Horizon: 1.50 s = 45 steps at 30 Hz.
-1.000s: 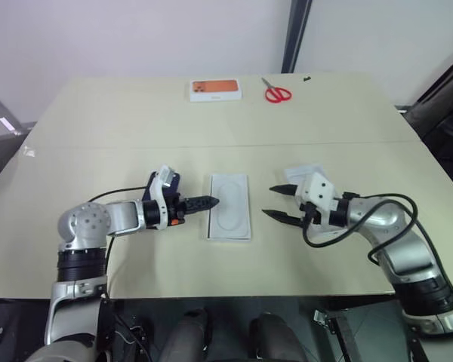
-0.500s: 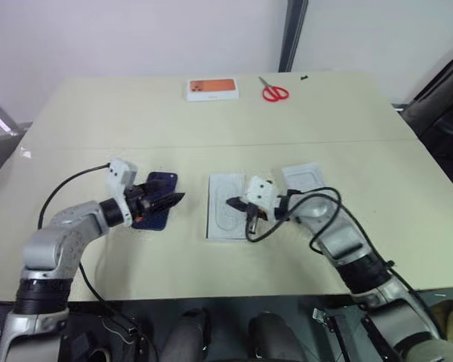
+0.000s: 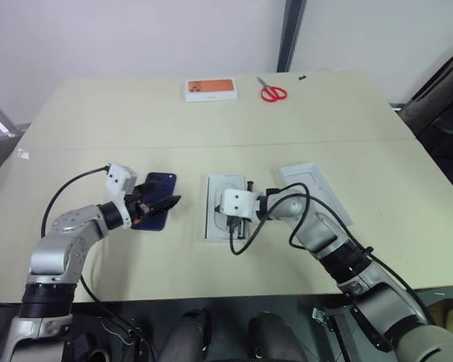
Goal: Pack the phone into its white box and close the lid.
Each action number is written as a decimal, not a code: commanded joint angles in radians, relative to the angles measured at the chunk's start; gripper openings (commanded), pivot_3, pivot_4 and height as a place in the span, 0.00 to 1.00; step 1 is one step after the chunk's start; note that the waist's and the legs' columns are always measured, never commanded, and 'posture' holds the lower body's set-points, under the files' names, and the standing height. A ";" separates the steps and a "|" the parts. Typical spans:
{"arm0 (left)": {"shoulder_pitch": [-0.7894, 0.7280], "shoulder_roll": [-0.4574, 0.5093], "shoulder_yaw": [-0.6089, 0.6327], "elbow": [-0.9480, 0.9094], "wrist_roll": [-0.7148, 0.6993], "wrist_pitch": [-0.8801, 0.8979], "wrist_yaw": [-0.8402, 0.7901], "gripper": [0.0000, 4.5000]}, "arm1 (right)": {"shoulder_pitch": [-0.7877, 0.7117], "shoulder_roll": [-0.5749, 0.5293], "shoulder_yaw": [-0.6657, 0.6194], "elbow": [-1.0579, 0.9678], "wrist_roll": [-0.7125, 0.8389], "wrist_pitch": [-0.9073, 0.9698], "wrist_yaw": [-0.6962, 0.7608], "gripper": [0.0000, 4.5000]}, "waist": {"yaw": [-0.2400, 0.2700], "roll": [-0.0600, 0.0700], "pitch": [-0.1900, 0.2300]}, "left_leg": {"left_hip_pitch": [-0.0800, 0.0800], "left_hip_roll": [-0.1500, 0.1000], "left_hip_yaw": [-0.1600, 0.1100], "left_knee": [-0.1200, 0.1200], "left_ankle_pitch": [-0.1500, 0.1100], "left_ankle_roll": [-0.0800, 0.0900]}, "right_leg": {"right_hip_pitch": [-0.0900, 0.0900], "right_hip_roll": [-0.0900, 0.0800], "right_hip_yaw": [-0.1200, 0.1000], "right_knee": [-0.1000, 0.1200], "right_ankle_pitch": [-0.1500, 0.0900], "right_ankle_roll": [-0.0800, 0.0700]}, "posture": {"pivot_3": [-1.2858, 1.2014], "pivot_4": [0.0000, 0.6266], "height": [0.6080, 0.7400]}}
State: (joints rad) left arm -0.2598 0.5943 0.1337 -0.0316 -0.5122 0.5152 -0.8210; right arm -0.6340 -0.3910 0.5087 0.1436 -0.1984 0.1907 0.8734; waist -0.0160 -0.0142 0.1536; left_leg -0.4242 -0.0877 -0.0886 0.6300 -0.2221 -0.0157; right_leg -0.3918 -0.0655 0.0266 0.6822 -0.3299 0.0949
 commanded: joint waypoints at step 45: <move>-0.316 0.179 -0.103 0.621 0.115 0.207 -0.329 0.89 | -0.211 0.367 0.025 0.160 0.034 0.305 -0.123 0.01 | -0.001 0.000 0.000 | -0.001 -0.001 -0.001 0.001 0.000 -0.001 | -0.005 0.000 -0.001 0.003 0.000 0.000 | 0.52 0.24 0.95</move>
State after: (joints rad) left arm -0.5792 0.7713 0.0805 0.5754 -0.4193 0.6914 -1.1026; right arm -0.8137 -0.0448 0.5302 0.3093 -0.1572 0.4796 0.7521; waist -0.0175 -0.0146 0.1533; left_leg -0.4251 -0.0886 -0.0897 0.6306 -0.2216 -0.0164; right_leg -0.3972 -0.0652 0.0256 0.6848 -0.3298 0.0950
